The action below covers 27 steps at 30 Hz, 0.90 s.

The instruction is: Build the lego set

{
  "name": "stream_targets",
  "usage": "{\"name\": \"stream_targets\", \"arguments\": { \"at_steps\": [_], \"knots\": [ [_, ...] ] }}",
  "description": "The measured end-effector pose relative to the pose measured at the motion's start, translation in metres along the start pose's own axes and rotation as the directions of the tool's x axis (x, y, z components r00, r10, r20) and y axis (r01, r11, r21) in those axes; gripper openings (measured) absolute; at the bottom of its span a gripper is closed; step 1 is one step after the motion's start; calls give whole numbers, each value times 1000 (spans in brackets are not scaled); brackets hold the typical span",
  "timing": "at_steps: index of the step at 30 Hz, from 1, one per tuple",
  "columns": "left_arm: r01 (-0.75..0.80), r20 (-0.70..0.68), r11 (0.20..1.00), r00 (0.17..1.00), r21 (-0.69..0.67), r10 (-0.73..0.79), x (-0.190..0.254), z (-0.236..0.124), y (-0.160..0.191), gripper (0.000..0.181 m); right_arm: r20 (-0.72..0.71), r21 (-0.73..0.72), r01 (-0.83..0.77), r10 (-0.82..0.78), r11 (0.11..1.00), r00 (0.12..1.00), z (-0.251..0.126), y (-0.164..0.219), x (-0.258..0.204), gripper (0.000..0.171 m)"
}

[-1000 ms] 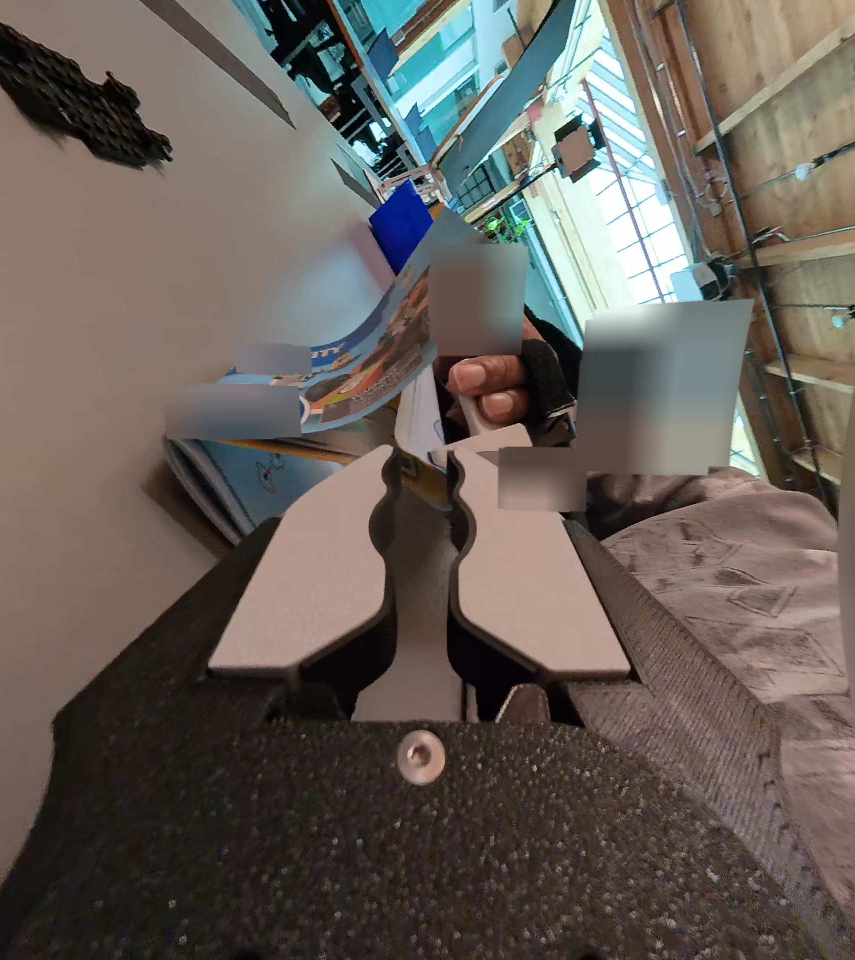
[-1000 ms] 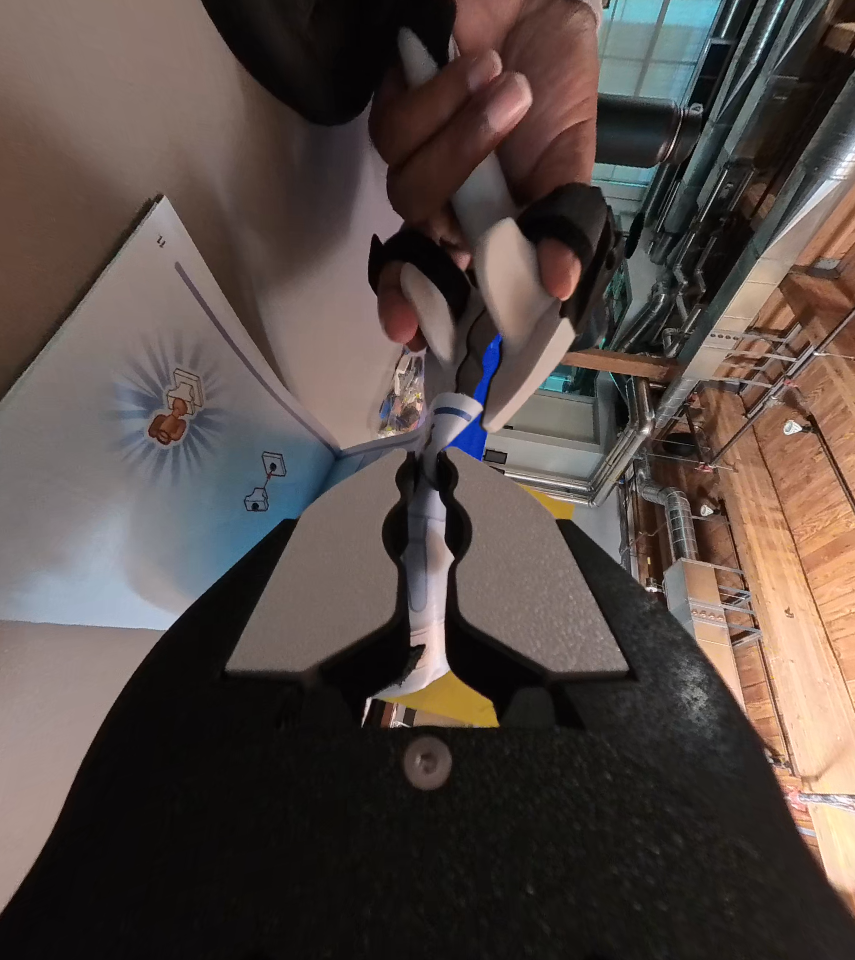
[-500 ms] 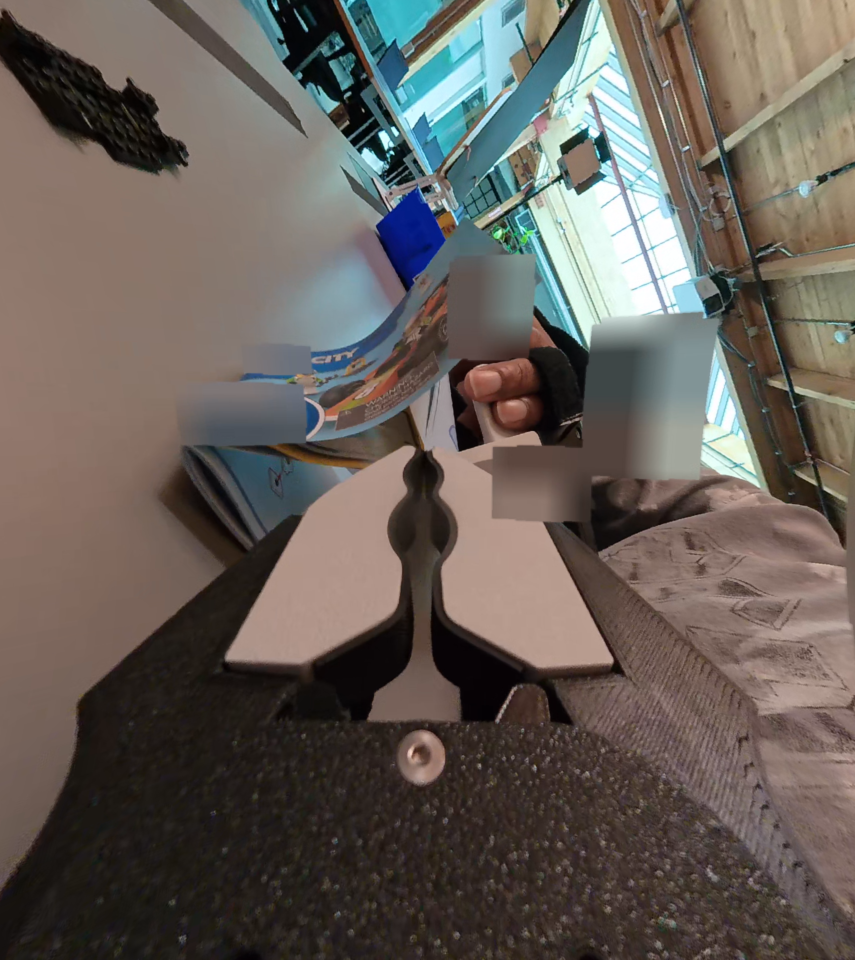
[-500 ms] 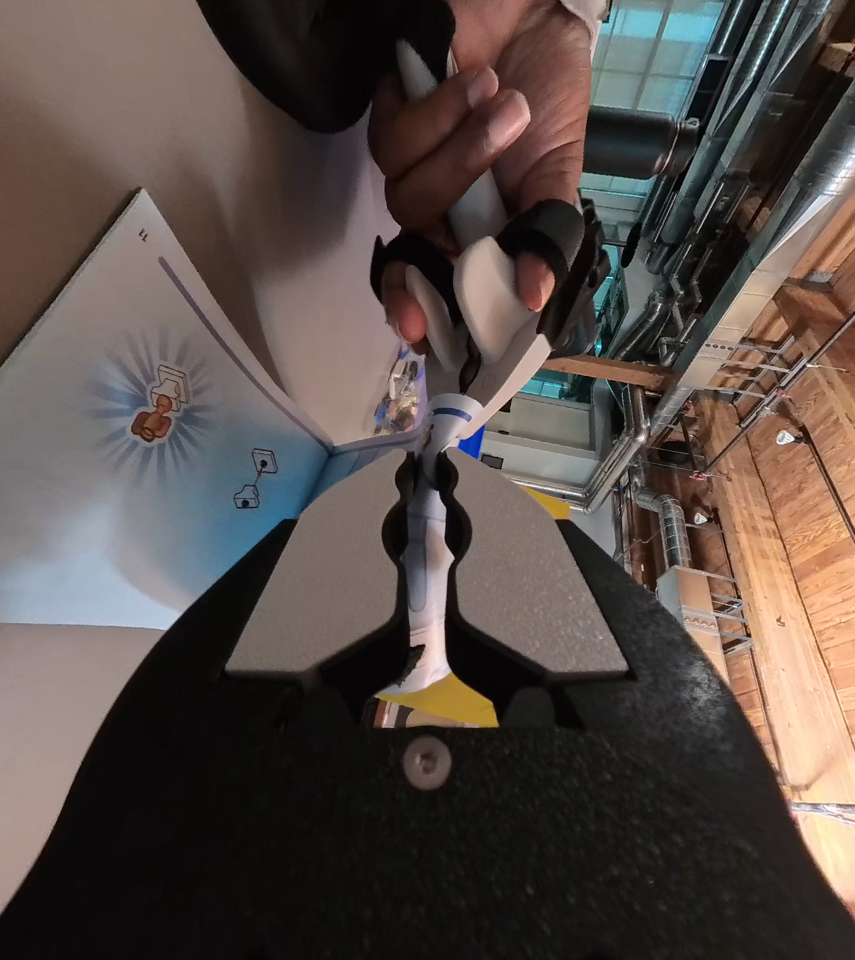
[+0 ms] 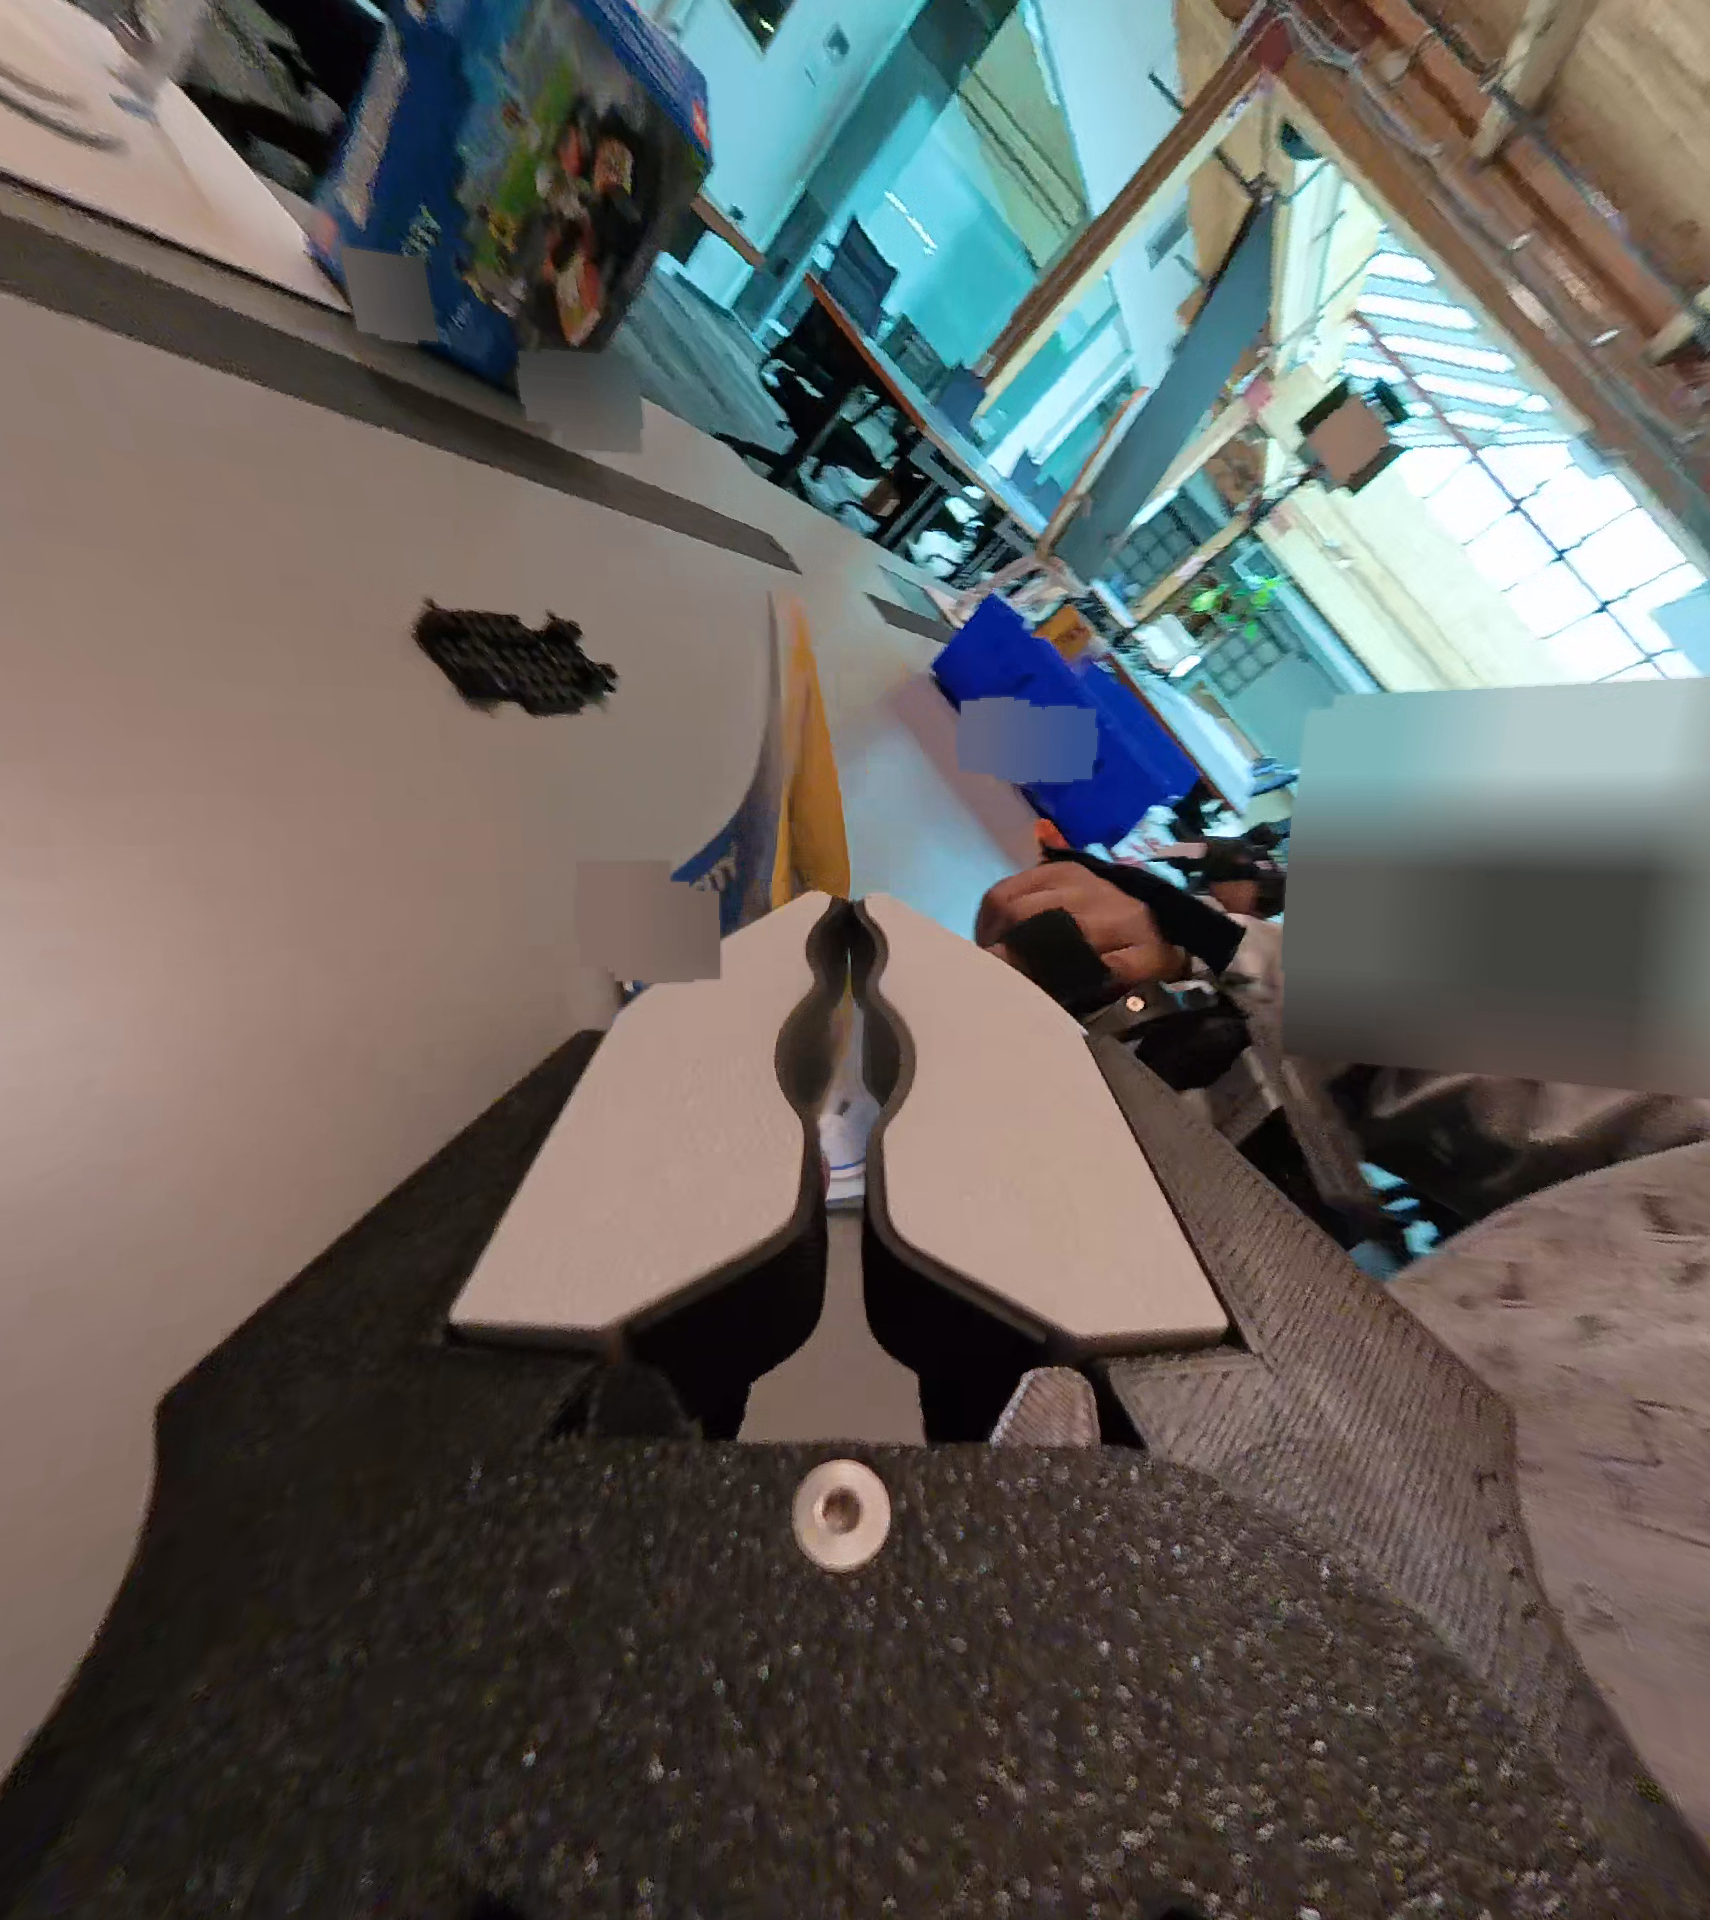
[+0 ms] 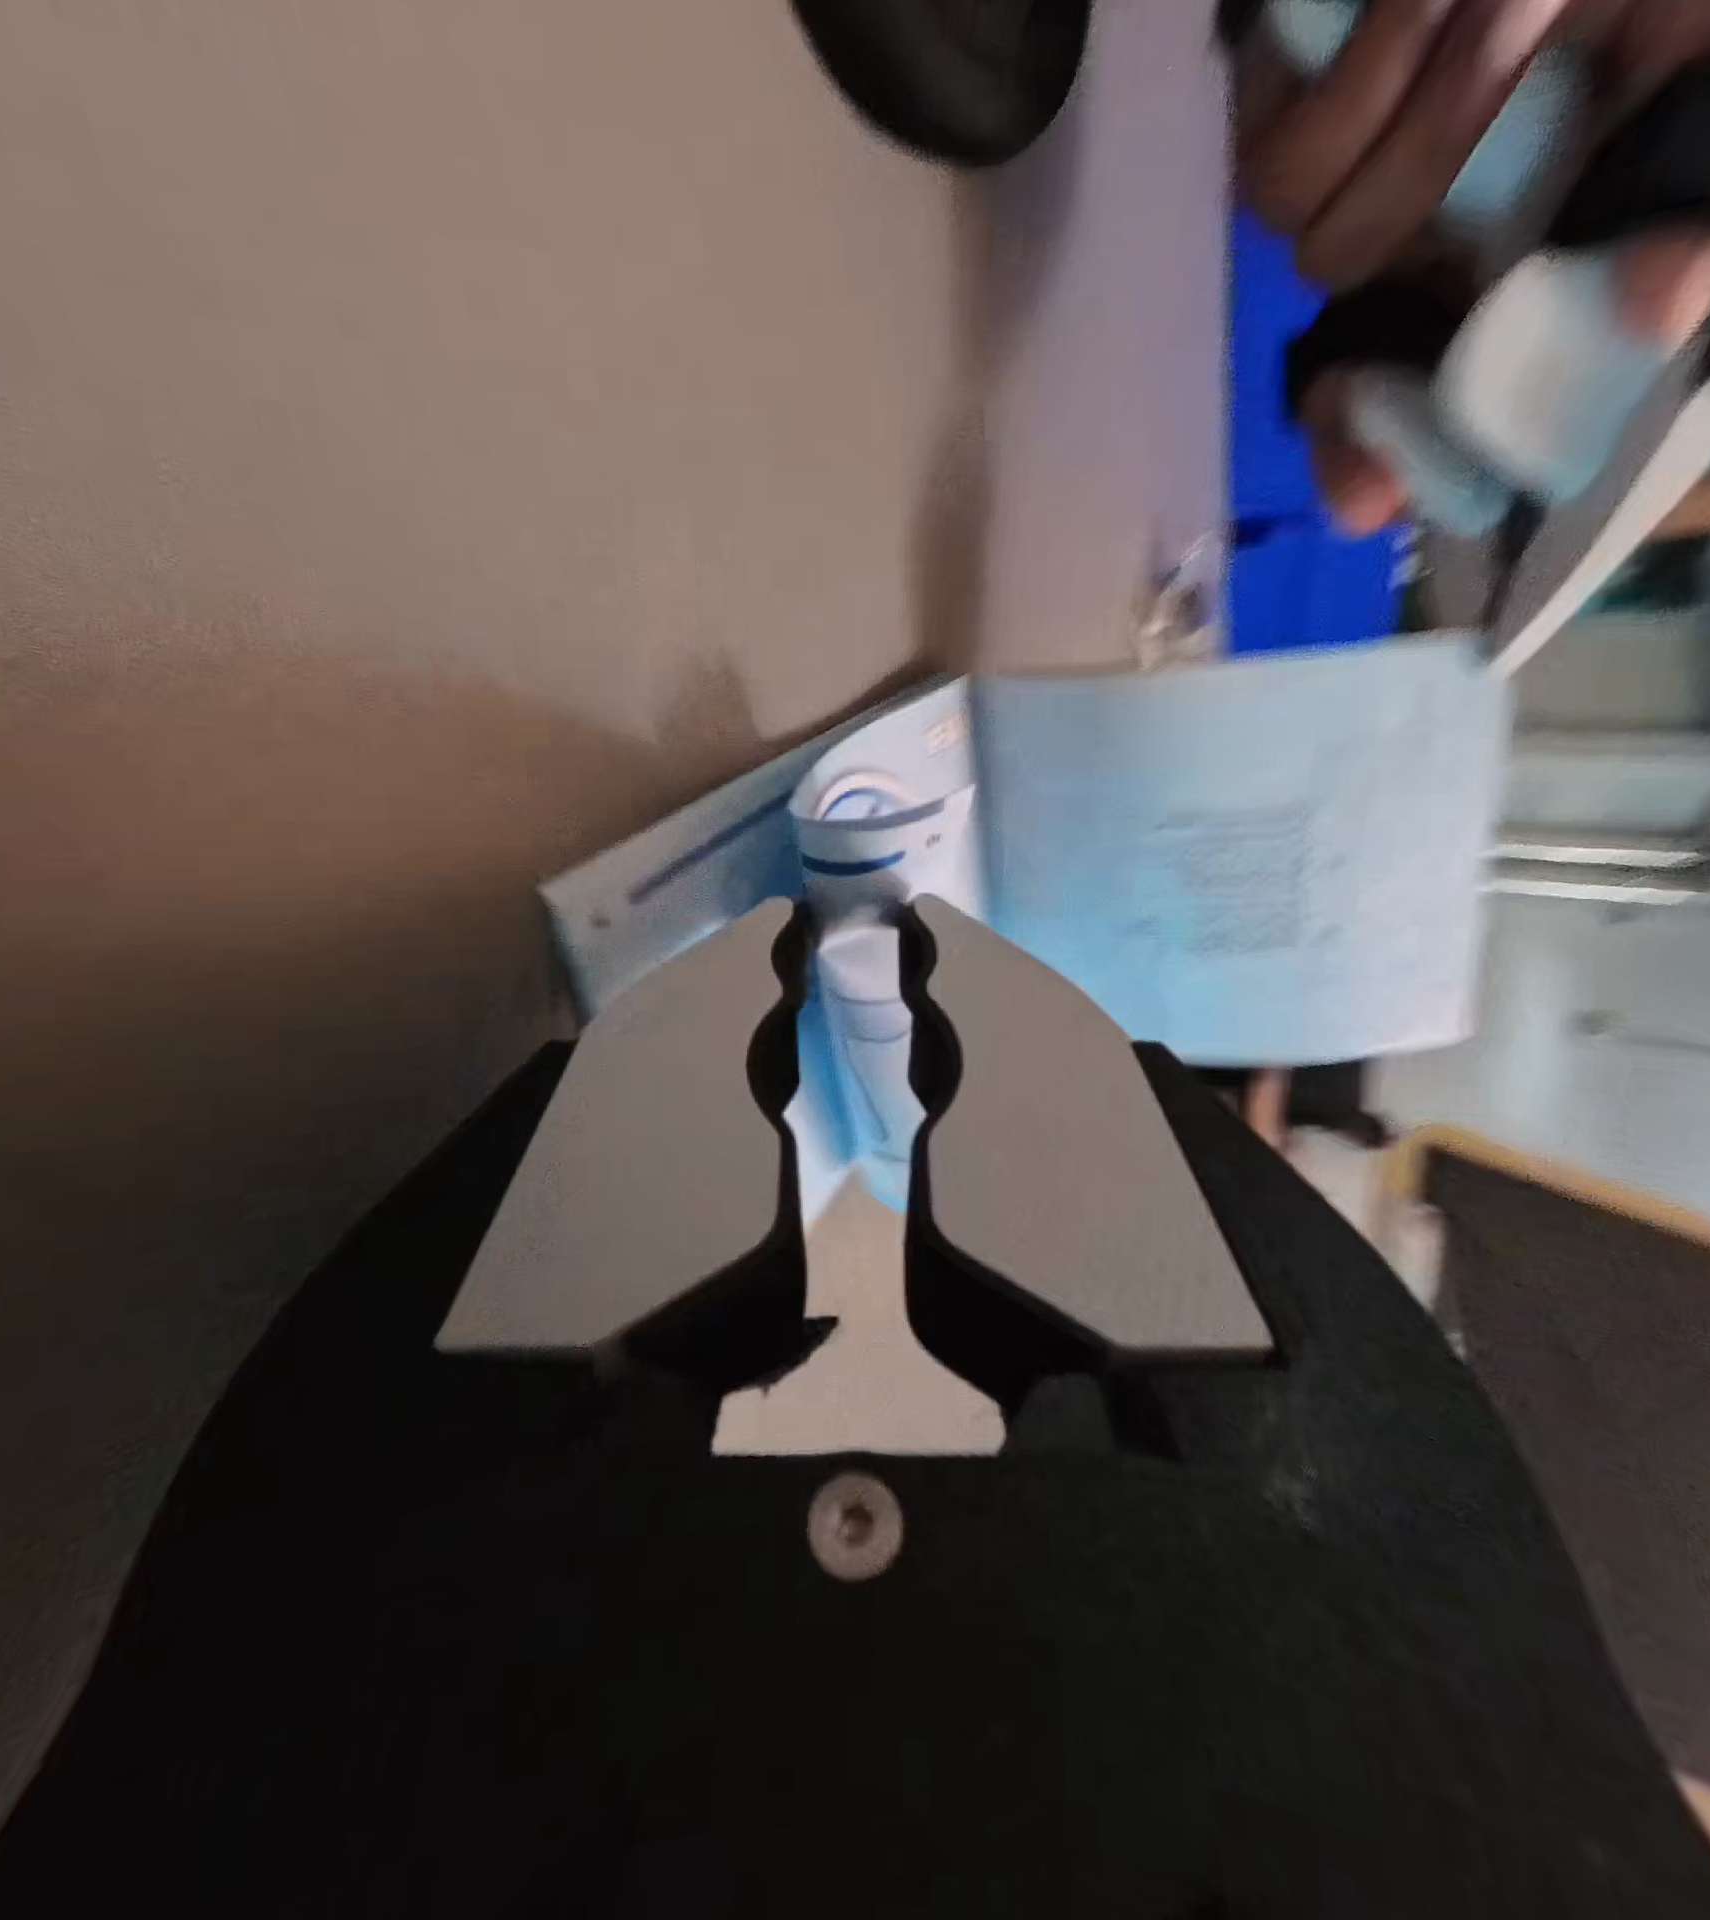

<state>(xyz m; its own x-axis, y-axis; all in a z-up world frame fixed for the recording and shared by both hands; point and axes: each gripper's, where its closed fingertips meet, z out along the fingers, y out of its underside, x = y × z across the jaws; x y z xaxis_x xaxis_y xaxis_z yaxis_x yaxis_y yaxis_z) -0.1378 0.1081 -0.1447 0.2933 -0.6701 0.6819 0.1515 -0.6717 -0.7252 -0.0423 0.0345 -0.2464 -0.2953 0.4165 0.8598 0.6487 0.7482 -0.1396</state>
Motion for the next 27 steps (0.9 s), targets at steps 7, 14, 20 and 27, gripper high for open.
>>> {"name": "stream_targets", "arguments": {
  "at_steps": [7, 14, 20, 27],
  "knots": [
    [-194, 173, 981, 966, -1, 191, -1, -26, -3, 0, 253, -184, -506, 539, 842, 804, -48, 53, -27, 27],
    [-243, 248, 970, 939, -19, 239, -9, -38, 6, 0, 311, -97, -728, 716, 679, 626, -57, 33, 14, 35],
    [-243, 243, 970, 941, 1, 235, -6, -41, 4, 0, 499, -156, -565, 559, 810, 663, -26, -5, -18, 47],
    [-232, 263, 973, 939, 7, 222, -15, -49, 5, 0, 597, -140, -492, 469, 859, 650, -22, 1, -17, 2]
  ]
}}
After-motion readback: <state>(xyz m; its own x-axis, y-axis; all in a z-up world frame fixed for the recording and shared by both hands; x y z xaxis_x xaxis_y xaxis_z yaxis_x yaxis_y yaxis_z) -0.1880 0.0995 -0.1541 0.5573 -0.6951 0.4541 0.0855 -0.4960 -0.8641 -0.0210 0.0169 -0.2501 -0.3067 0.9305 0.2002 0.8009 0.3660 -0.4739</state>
